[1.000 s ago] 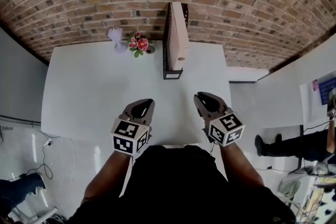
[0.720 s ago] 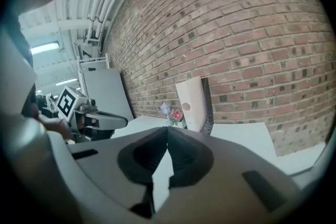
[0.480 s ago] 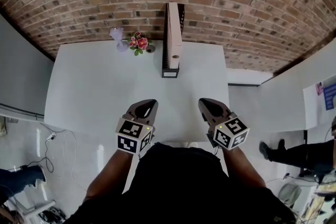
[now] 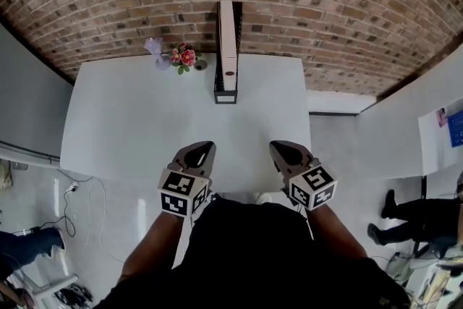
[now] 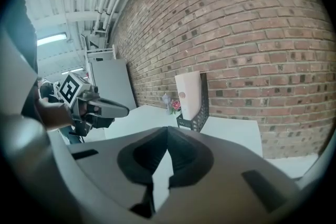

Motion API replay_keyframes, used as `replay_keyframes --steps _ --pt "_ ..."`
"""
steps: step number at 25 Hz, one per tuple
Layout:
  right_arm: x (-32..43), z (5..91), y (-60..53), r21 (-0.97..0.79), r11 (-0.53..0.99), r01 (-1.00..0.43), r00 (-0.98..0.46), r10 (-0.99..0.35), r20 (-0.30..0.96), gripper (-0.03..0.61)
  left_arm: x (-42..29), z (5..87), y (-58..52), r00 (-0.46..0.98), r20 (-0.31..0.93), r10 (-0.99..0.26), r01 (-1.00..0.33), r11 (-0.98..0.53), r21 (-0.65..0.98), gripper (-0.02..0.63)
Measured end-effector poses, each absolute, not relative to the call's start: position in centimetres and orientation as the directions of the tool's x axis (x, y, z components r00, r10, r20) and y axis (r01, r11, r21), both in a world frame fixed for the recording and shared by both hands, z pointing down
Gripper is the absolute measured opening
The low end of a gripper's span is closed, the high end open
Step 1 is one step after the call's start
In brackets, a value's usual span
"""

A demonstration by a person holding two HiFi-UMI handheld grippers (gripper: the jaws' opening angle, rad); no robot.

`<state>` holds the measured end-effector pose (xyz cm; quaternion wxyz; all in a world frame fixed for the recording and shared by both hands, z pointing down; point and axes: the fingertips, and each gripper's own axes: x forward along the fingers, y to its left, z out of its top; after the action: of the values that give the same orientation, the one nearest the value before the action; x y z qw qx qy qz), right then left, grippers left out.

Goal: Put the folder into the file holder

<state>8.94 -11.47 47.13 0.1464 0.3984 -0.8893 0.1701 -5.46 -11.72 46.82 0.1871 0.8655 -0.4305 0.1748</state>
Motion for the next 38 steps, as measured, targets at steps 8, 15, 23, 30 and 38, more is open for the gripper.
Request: replay_keyframes --steps 8,15,23,30,38 --pt "9.8 47.2 -11.0 -0.187 0.647 -0.739 -0.661 -0.641 0.39 0.003 -4.3 46.8 -10.7 0.549 0.472 -0.69 -0.823 -0.547 0.157 0.006" --pt "9.3 46.8 -11.0 -0.171 0.677 -0.716 -0.68 -0.622 0.388 0.004 -4.2 46.6 -10.5 0.533 0.474 -0.7 -0.833 -0.533 0.149 0.006" --pt "8.7 46.8 -11.5 -0.186 0.68 -0.71 -0.69 -0.618 0.375 0.003 -4.4 46.5 -10.8 0.53 0.481 -0.699 -0.833 -0.534 0.142 0.006" --pt "8.3 47.0 -11.7 -0.189 0.68 -0.709 -0.691 -0.616 0.377 0.003 -4.8 46.7 -10.8 0.523 0.486 -0.7 -0.838 -0.526 0.145 0.006" --pt "8.0 47.0 -11.9 -0.187 0.673 -0.715 -0.685 -0.621 0.382 0.003 -5.1 47.0 -11.1 0.524 0.494 -0.694 -0.837 -0.525 0.151 0.006"
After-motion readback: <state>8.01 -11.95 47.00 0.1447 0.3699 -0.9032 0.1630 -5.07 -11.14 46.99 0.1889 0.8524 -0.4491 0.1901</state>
